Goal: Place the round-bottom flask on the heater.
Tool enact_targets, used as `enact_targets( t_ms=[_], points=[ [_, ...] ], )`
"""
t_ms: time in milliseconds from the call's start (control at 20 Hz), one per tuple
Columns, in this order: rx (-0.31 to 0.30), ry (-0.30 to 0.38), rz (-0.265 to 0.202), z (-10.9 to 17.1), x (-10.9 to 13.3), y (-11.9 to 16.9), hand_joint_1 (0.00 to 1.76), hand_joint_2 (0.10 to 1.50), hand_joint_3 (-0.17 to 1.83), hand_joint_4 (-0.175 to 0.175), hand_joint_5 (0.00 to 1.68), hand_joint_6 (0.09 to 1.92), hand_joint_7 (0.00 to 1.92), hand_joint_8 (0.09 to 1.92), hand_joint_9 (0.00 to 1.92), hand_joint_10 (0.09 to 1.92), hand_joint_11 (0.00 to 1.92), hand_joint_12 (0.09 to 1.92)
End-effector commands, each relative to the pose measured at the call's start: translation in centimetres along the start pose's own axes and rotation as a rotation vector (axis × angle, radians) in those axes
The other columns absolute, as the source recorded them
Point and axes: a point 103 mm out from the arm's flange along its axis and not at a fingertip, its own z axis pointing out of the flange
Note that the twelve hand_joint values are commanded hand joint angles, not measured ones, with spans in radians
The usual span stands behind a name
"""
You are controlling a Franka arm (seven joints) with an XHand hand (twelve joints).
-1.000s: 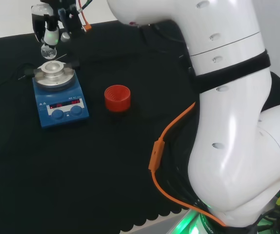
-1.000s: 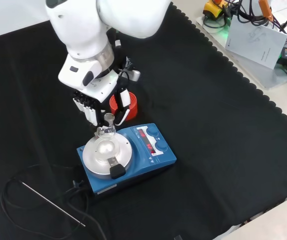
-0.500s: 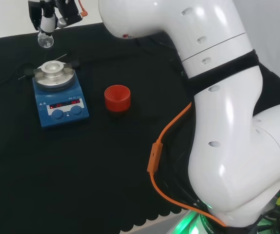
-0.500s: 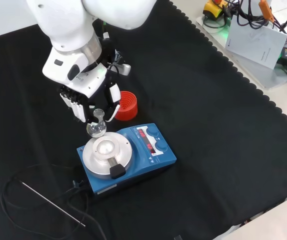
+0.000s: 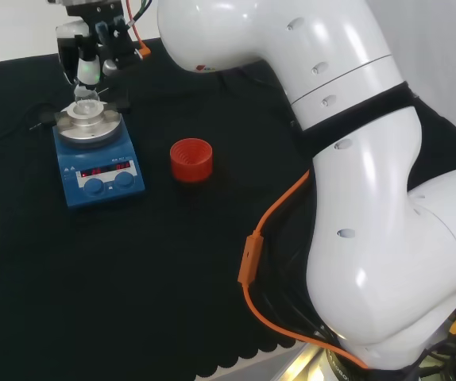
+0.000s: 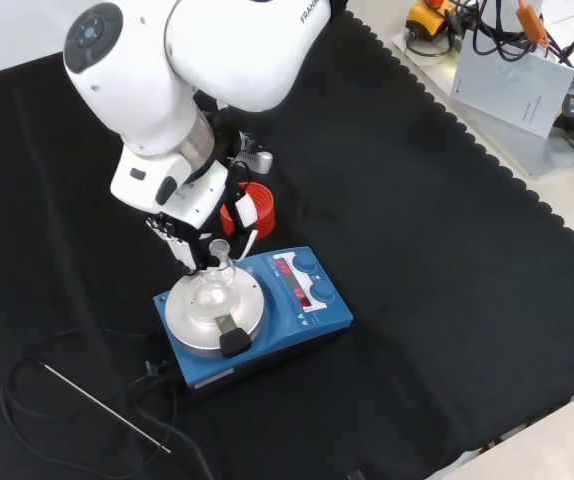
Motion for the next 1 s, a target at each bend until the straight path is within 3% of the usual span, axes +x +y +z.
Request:
enact_targets(
  t_ms=[50,1000],
  points=[
    [-0.004,-0.006,0.009,0.3,0.4,-0.7,1.33,0.48,0.97,-0.175,1.28,0.78,1.34,0.75,1.75,0.39,1.53,0.70],
    [0.011,-0.017,0.009,1.2,2.8,1.8,1.33,0.48,0.97,-0.175,1.28,0.77,1.34,0.75,1.75,0.38,1.53,0.70]
  ],
)
